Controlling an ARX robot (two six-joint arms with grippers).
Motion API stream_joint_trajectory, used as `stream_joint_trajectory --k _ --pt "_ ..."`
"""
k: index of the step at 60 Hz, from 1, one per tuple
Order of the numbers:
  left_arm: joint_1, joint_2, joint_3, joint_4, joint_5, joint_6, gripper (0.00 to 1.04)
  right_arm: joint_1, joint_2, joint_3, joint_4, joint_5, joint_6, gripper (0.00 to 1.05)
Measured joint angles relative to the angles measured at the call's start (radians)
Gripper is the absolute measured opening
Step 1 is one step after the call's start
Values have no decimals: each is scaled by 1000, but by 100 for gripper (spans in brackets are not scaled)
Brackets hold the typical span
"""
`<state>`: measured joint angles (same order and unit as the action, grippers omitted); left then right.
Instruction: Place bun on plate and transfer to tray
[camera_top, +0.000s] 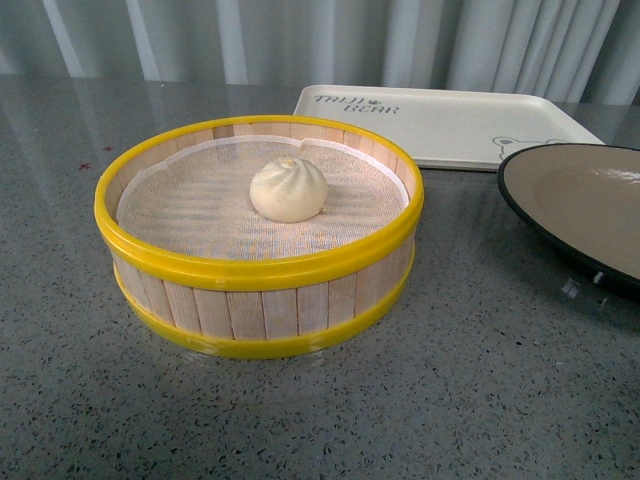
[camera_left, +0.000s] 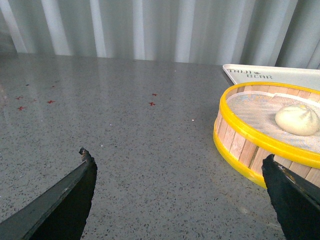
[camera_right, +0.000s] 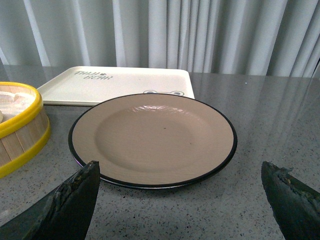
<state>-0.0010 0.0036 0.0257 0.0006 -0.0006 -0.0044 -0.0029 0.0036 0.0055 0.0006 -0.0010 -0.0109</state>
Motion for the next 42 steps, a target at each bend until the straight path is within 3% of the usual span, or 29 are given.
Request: stream_joint_trajectory --k 42 --pt "0 0 0 0 0 0 98 0 0 0 0 0 0 96"
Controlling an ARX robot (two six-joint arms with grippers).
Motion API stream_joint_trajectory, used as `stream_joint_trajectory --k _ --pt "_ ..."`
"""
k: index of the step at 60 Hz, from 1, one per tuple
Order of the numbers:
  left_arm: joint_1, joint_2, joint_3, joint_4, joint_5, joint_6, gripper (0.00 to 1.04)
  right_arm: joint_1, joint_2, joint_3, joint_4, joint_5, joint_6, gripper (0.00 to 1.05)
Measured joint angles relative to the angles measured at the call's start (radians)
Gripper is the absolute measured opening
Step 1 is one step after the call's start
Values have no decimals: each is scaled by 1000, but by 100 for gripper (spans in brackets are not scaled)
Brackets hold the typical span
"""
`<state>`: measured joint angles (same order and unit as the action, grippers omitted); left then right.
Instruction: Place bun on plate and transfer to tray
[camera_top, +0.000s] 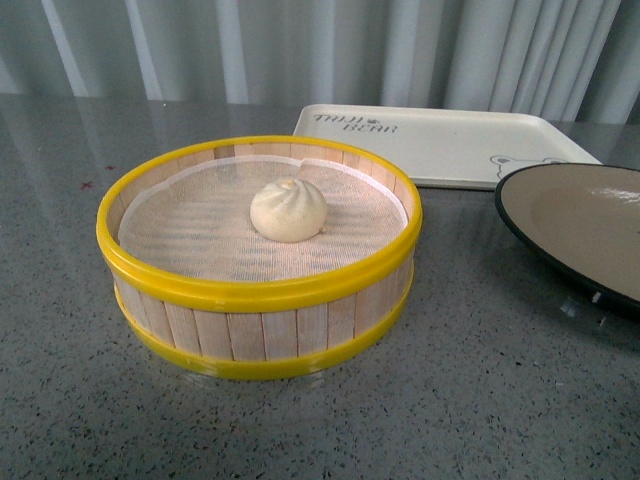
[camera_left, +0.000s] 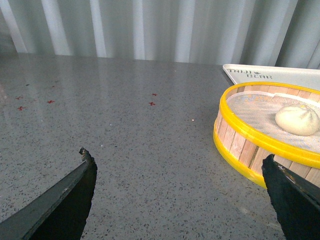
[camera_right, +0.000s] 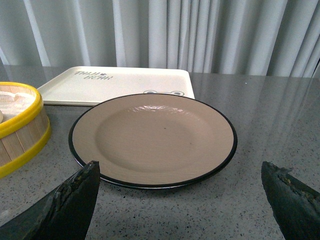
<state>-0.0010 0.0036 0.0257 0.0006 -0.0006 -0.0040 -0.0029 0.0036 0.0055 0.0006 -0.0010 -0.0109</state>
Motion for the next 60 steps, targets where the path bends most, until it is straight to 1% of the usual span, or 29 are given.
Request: stream_joint_trajectory --k 3,7,8,9,10,11,16,18,19,21,22,24,29,31,34,37,43,48,53,57,60 --pt "1 2 1 0 1 -1 98 0 0 0 0 0 0 96" --pt "41 71 34 -92 157 -58 98 0 0 0 0 0 0 96" --pt "51 105 41 -87 198 -76 98 0 0 0 0 0 0 96" --pt "56 125 45 -79 216 -84 98 0 0 0 0 0 0 96" --pt "64 167 51 -54 240 -98 98 0 0 0 0 -2 0 96" --pt "68 187 56 -39 244 -101 98 0 0 0 0 -3 0 96" --pt "79 348 113 129 337 -123 98 0 0 0 0 0 0 96" --pt "75 423 155 232 404 -118 98 0 0 0 0 0 0 96" --pt "72 442 167 257 413 -116 98 0 0 0 0 0 0 96" --pt "59 515 217 346 488 -107 98 0 0 0 0 0 0 96" --pt "54 533 231 366 495 -105 98 0 0 0 0 0 0 96" --pt "34 605 281 437 538 -84 98 0 0 0 0 0 0 96" --pt "-6 763 377 531 579 -43 98 0 0 0 0 0 0 96" --pt "-19 826 412 533 600 -24 98 0 0 0 0 0 0 96" --pt "-49 959 491 461 685 28 98 0 0 0 0 0 0 96" --pt "-70 1050 534 404 742 64 98 0 0 0 0 0 0 96" --pt "-127 1178 618 338 700 94 98 0 0 0 0 0 0 96" --pt "-186 1294 750 248 598 147 98 0 0 0 0 0 0 96" --pt "-225 1368 824 183 534 211 98 0 0 0 0 0 0 96" --pt "-275 1445 867 131 492 314 98 0 0 0 0 0 0 96" --pt "-315 1492 898 68 434 397 98 0 0 0 0 0 0 96"
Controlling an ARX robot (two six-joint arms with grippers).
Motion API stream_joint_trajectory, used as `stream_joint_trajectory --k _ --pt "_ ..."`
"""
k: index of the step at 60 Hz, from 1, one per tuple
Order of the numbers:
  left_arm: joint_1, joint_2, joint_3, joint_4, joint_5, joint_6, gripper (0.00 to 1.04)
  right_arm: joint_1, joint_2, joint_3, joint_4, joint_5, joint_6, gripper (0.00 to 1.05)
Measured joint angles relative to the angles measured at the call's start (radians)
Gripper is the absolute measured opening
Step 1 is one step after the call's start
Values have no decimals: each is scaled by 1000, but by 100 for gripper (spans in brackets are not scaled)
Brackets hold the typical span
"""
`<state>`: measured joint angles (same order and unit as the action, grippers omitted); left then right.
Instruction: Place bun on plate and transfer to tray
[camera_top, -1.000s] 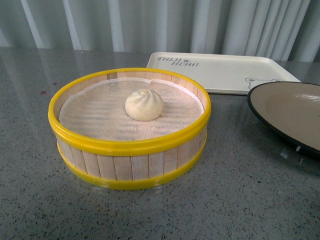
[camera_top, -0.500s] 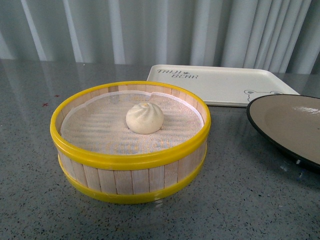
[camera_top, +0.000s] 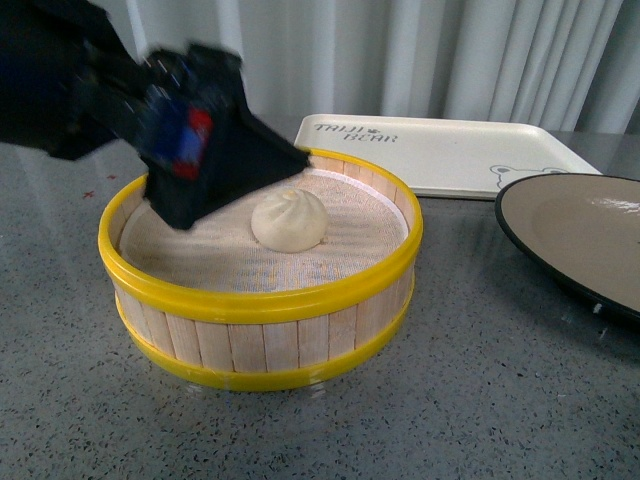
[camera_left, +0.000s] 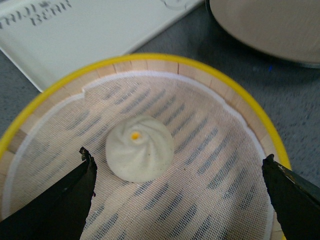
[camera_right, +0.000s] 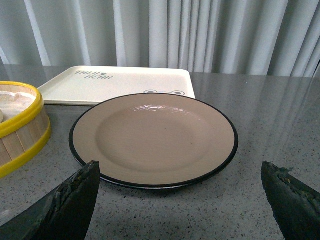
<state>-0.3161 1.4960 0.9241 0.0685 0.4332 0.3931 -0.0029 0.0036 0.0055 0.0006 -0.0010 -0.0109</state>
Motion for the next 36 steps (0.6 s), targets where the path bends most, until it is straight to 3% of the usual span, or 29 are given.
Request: stream_joint_trajectory --k 12,36 --pt "-77 85 97 -56 -98 96 98 0 0 0 0 0 0 96" --pt "-108 169 195 -46 -116 114 98 0 0 0 0 0 0 96"
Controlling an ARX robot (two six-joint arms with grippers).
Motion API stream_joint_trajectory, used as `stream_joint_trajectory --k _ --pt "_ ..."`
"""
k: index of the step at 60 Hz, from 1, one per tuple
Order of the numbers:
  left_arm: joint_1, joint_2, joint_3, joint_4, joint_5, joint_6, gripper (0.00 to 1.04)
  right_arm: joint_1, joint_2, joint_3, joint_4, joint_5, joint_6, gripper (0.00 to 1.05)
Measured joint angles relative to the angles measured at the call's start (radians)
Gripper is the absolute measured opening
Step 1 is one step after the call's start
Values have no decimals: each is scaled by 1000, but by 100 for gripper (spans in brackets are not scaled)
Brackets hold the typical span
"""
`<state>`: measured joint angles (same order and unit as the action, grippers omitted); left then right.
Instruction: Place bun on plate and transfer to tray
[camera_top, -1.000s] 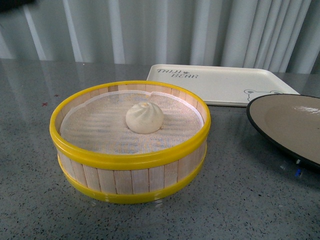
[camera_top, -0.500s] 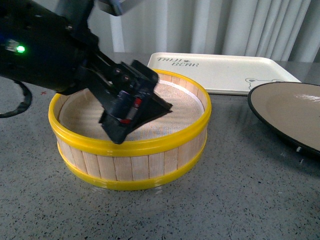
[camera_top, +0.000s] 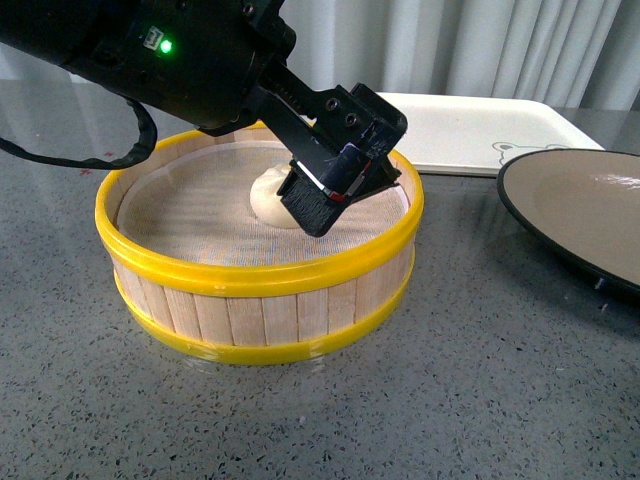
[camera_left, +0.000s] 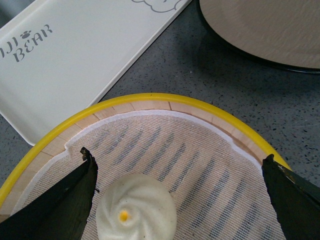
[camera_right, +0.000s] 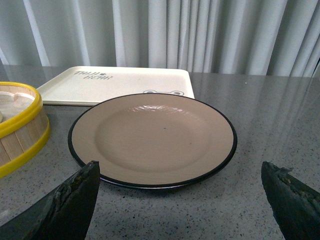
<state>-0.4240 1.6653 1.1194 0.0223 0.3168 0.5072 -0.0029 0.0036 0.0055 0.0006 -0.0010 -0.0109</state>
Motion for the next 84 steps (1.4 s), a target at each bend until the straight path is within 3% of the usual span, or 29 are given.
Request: stream_joint_trajectory --k 27,84 --pt "90 71 76 -65 -21 -29 98 0 0 0 0 0 0 96" --pt "73 87 35 -68 -23 -69 98 0 0 0 0 0 0 96"
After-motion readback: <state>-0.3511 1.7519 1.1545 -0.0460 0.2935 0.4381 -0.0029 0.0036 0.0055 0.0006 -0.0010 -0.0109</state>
